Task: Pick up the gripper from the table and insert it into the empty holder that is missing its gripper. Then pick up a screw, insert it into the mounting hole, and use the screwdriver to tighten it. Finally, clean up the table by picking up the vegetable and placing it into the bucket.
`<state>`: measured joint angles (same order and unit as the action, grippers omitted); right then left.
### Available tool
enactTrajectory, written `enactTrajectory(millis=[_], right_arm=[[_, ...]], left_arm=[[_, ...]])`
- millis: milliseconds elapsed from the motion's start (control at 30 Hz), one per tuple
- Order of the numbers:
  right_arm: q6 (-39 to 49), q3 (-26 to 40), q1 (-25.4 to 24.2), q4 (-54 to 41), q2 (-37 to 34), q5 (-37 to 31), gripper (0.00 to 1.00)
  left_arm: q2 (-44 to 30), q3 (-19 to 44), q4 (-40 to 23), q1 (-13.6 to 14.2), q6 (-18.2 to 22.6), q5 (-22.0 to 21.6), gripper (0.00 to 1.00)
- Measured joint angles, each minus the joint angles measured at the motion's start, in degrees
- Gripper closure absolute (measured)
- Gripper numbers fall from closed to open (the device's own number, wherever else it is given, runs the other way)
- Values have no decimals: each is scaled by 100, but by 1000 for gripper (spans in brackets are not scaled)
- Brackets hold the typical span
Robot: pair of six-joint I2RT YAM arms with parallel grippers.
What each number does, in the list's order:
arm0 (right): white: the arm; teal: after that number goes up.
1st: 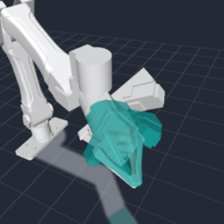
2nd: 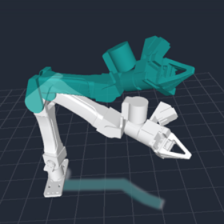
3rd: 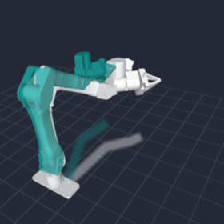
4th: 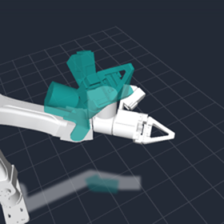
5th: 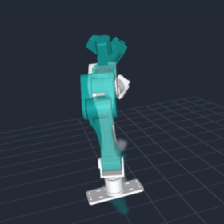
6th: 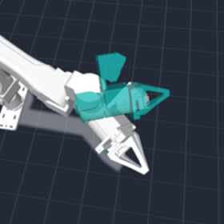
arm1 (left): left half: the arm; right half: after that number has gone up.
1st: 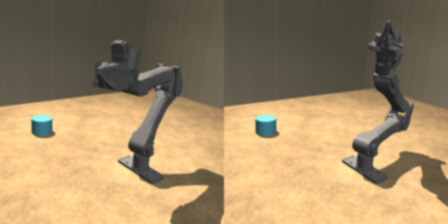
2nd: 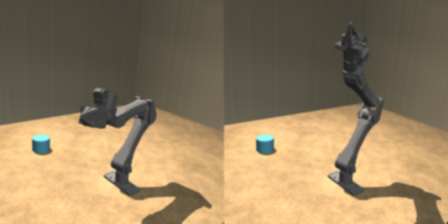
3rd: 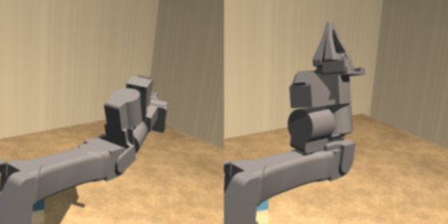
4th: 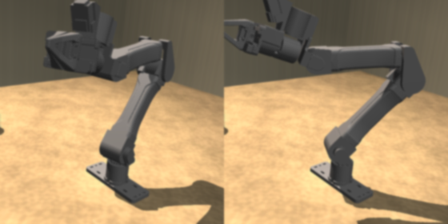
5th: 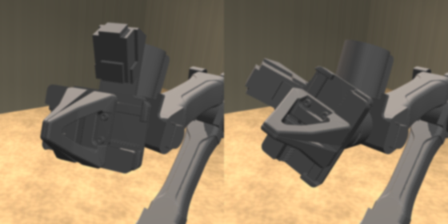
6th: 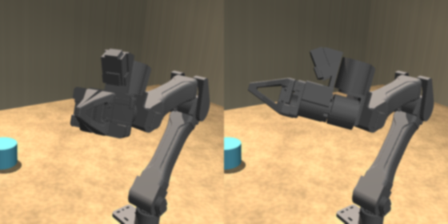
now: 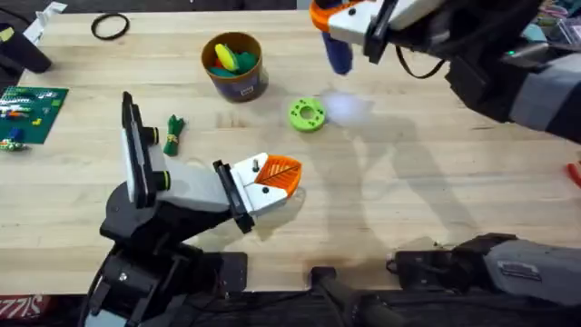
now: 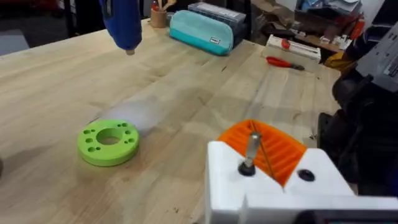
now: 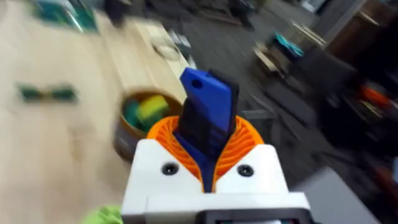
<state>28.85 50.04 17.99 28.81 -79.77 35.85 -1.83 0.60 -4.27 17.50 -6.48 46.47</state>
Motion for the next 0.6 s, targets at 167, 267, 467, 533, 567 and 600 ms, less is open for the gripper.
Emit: enactTrajectory(millis=[167, 267, 467, 533, 567, 600], right_arm=[[1521, 0, -75, -301, -552, -982, 964], [2353, 0, -189, -312, -1003, -1474, 963], [3552, 0, -435, -309, -1868, -2106, 962], [3787, 0, -496, -304, -2134, -2190, 963], [3906, 0, -518, -280, -2250, -2229, 964], [4004, 0, -534, -262, -2335, -2268, 960]], left_arm=[[1, 0, 0, 0, 0, -1, 982], [1, 0, 0, 0, 0, -2, 982], [1, 0, 0, 0, -1, -3, 982], [2, 0, 0, 0, 0, -1, 982], [1, 0, 0, 0, 0, -1, 982], [1, 0, 0, 0, 0, -2, 982]])
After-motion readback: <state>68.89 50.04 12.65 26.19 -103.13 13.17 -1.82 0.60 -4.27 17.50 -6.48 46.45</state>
